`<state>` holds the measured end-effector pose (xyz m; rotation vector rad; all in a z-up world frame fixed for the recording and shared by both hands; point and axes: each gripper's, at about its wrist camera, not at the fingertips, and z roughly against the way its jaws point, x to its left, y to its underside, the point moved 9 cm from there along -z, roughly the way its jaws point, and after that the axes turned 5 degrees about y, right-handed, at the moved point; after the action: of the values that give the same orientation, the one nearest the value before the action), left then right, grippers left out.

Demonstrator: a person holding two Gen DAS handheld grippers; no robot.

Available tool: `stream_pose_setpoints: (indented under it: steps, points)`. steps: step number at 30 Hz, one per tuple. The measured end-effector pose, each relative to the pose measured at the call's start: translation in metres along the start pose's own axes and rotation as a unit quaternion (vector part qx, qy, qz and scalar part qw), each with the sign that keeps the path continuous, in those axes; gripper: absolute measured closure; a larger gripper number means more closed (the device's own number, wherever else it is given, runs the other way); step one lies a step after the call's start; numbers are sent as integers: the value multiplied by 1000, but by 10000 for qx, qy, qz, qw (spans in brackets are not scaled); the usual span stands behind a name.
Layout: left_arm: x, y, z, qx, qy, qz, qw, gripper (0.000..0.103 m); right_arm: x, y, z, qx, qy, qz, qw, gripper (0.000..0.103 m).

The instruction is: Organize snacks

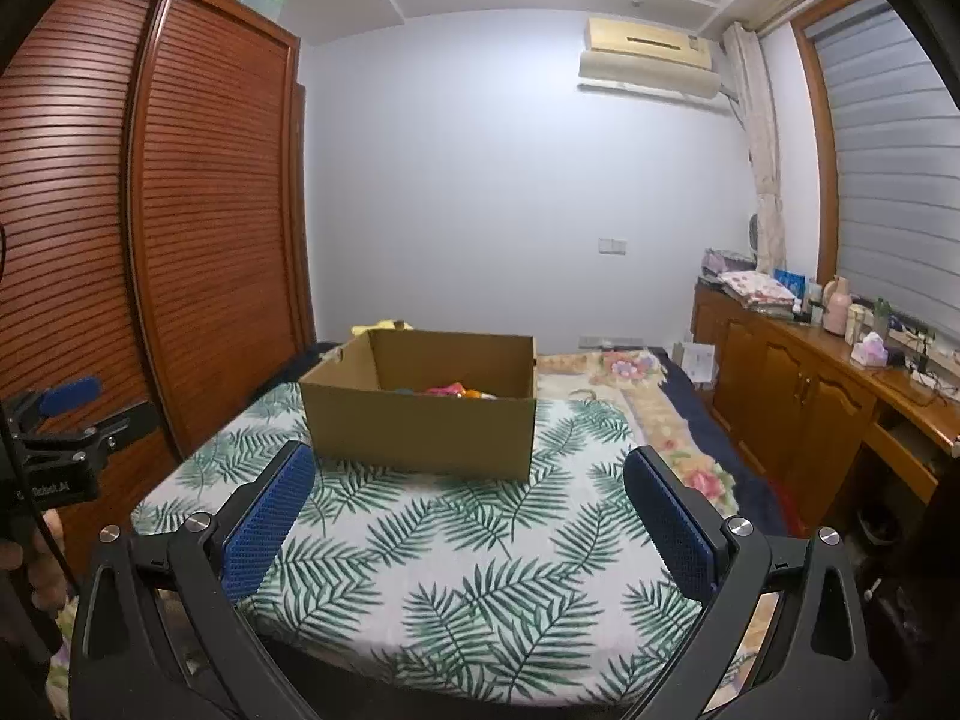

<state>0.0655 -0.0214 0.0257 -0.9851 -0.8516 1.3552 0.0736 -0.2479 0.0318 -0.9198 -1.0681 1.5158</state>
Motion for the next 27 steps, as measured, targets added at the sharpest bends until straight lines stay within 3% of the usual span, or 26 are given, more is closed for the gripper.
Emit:
stream_pose_setpoints:
  steps: [27]
  points:
    - [3, 6, 1, -27, -126, -118, 9998, 0, -8, 12, -1, 139, 94, -102, 9998, 0]
